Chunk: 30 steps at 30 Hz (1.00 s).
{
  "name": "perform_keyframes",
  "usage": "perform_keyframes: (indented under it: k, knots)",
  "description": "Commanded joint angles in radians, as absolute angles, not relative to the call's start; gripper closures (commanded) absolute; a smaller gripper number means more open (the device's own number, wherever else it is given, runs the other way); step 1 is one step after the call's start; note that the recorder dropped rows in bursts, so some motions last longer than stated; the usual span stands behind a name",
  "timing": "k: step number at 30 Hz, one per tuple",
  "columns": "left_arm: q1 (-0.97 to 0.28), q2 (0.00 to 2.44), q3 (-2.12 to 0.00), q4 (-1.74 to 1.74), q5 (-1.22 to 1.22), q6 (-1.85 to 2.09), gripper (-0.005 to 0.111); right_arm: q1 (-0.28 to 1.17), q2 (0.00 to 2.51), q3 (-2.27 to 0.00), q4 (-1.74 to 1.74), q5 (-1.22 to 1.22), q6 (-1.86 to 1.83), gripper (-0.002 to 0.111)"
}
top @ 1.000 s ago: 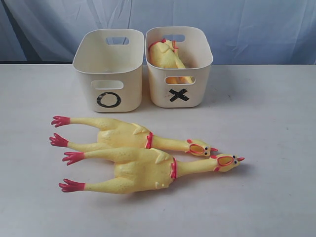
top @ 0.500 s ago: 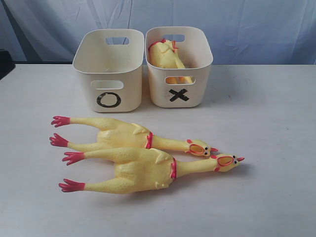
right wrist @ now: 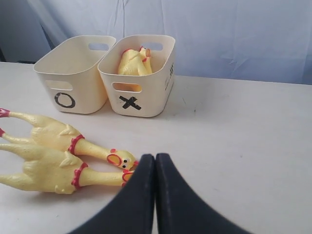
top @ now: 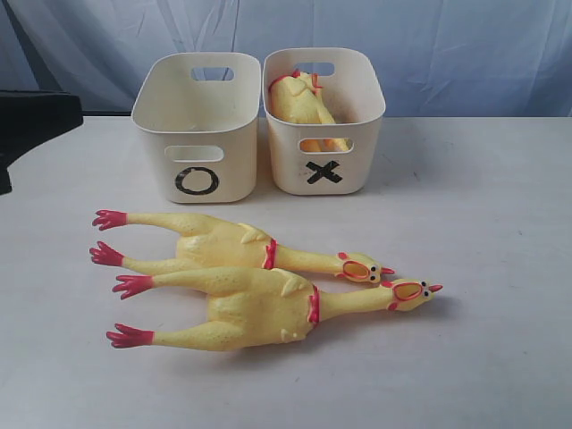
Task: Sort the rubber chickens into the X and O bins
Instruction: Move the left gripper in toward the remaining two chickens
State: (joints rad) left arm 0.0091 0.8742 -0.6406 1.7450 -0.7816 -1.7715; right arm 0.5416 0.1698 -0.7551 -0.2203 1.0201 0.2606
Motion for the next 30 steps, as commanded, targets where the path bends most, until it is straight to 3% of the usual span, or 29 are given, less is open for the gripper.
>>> perform_keyframes:
  k: [1, 8, 23, 30]
  knots:
    - [0.007, 0.876, -0.651, 1.744, -0.783, -1.798, 0.107, 0.538, 0.166, -0.751, -0.212, 1.029, 0.255, 0.108]
    - [0.007, 0.929, -0.651, 1.744, -0.680, -1.806, 0.107, 0.538, 0.166, -0.751, -0.212, 1.029, 0.255, 0.108]
    - [0.007, 0.957, -0.650, 1.601, -0.752, -1.644, 0.106, 0.538, 0.166, -0.751, -0.212, 1.029, 0.255, 0.108]
    - [-0.091, 0.957, -0.650, 1.320, -0.597, -1.374, 0.091, 0.538, 0.166, -0.751, -0.212, 1.029, 0.255, 0.108]
